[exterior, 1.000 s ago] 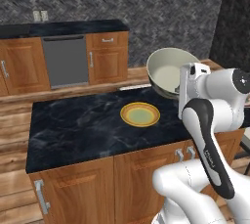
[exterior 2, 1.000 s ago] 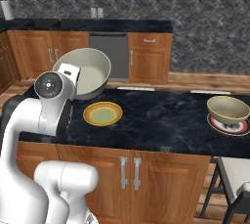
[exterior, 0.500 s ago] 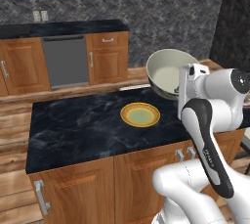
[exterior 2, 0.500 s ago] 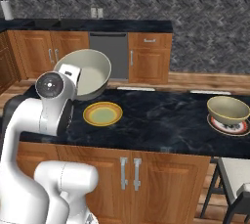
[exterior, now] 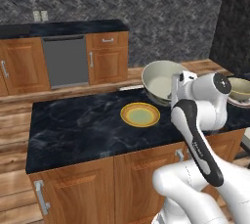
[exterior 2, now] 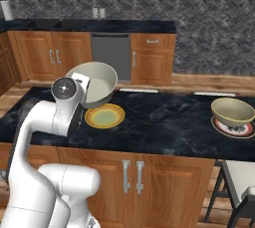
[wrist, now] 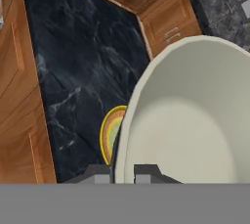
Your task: Move the bowls from the cabinet to the plates on the dining table.
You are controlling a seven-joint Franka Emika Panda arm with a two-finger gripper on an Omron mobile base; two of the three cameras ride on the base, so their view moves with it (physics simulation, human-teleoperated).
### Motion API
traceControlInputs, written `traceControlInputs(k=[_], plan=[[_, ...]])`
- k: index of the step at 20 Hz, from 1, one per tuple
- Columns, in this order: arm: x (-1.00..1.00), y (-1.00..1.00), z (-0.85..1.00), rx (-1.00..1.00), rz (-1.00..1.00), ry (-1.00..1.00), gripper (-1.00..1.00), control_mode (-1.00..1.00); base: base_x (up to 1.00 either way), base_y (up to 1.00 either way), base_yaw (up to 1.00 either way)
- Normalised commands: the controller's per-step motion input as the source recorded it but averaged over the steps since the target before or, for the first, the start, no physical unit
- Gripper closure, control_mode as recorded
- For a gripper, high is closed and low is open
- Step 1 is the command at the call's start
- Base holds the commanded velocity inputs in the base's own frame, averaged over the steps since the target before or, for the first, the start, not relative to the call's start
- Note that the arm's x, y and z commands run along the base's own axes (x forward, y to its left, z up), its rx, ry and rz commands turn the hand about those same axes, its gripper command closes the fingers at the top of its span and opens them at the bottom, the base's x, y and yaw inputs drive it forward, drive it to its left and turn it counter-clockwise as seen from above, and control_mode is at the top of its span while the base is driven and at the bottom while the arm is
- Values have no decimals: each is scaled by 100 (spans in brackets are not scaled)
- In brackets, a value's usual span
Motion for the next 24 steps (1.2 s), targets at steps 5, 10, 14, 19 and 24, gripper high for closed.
traceControlInputs(k=[5,10,14,19,24], plan=[[51,-2,-24,-1,0,3,100,-100,0,0,0],[47,-1,-31,-3,1,1,100,-100,0,0,0],[47,0,-57,-8,3,4,100,-100,0,0,0],[45,0,-57,-7,5,4,100,-100,0,0,0],[45,0,-41,-2,5,2,100,-100,0,0,0]])
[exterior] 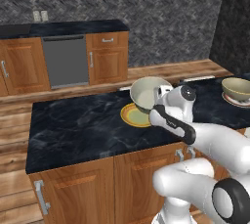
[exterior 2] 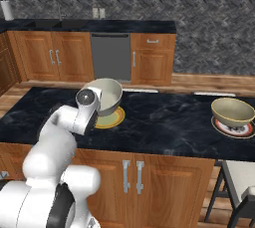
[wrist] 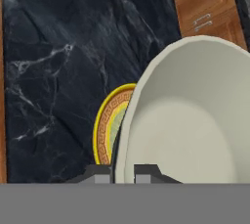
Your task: Move the bowls from the cabinet to the plates on the dining table.
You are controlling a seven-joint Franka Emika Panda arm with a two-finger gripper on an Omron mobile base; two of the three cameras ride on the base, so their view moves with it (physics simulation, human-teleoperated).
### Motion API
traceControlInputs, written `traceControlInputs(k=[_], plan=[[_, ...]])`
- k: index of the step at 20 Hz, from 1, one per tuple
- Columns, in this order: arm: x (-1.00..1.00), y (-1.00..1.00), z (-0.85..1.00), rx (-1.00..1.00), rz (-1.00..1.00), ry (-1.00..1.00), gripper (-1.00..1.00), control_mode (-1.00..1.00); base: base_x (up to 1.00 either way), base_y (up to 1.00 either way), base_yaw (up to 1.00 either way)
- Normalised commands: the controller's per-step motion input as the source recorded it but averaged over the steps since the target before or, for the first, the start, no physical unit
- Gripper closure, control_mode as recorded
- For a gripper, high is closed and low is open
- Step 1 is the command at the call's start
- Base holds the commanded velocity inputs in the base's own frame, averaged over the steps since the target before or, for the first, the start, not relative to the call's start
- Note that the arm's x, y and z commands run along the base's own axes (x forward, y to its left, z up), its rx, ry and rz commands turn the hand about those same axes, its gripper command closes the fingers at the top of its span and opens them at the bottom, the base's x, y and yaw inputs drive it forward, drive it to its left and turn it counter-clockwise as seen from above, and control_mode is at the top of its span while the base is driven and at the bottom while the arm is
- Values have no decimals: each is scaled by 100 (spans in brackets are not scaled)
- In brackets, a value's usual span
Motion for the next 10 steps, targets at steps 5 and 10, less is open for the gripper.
traceControlInputs(k=[5,10], plan=[[43,0,-40,0,7,3,100,-100,0,0,0],[38,0,-45,0,9,4,100,-100,0,0,0]])
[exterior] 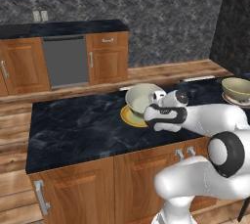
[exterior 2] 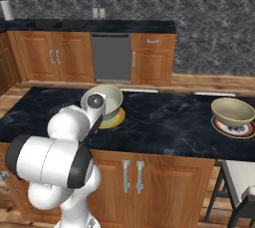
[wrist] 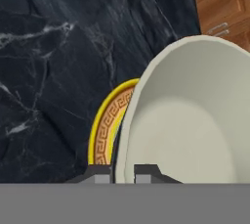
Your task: Move the bowls from the cabinet to the plates on the dining table.
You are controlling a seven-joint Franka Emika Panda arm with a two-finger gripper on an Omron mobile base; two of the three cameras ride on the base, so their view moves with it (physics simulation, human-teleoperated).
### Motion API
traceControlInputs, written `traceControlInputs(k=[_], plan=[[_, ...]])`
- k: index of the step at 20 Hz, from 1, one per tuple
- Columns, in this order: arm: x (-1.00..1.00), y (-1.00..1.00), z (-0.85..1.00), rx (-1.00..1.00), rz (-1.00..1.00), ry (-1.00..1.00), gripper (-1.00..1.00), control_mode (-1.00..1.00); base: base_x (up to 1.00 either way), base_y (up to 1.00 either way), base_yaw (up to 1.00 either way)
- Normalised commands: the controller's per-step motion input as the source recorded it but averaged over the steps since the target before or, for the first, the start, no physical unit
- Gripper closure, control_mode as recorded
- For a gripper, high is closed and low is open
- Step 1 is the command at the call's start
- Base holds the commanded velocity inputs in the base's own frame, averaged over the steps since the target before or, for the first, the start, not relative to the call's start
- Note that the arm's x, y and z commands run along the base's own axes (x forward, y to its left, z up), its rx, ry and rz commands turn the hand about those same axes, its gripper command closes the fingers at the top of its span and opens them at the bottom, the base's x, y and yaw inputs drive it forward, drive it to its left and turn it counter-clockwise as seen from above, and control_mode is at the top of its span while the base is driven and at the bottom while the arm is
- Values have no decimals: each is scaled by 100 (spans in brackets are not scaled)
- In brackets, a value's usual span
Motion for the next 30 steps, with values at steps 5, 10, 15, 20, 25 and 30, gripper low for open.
traceControlInputs(k=[5,10,15,20,25,30], plan=[[36,0,-39,0,9,6,100,-100,0,0,0],[35,0,-40,0,9,7,100,-100,0,0,0],[37,0,-35,1,9,7,100,-100,0,0,0],[23,0,-33,1,9,4,100,-100,0,0,0],[2,0,-16,3,7,0,100,-100,0,0,0],[0,0,-17,1,7,0,100,-100,0,0,0]])
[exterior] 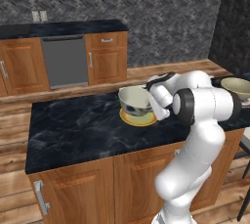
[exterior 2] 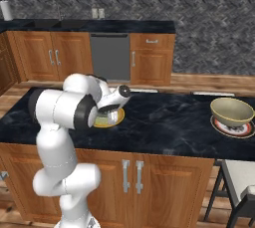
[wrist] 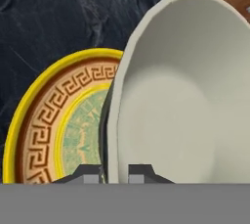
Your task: Move the bowls from the cabinet to the plates on the dining table.
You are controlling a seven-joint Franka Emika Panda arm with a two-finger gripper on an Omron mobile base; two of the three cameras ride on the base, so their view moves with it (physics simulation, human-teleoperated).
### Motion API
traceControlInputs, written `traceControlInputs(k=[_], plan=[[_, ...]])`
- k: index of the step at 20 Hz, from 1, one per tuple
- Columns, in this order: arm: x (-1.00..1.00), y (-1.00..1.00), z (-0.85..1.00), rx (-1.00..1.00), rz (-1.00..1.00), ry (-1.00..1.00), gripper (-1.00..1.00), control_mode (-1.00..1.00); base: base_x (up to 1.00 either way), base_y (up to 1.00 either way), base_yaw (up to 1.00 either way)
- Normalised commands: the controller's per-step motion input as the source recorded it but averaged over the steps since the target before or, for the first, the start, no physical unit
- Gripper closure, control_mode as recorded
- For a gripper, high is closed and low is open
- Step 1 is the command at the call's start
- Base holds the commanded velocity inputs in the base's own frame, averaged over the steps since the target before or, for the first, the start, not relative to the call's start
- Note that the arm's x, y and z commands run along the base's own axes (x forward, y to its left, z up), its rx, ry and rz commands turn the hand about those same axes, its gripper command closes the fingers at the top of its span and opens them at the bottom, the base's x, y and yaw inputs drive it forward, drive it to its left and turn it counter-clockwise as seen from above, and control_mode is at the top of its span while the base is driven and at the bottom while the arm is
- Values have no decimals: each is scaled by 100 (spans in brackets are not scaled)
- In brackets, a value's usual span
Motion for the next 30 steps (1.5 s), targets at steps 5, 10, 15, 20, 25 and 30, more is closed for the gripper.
traceControlInputs(k=[5,10,15,20,25,30], plan=[[0,0,-23,0,9,0,100,-100,0,0,0],[-2,0,-10,0,10,0,100,-100,0,0,0],[-11,0,0,0,10,0,100,-100,0,0,0],[-17,0,-7,0,12,0,100,-100,0,0,0],[-4,0,-20,0,13,0,100,-100,0,0,0],[-3,0,-10,0,13,0,100,-100,0,0,0]])
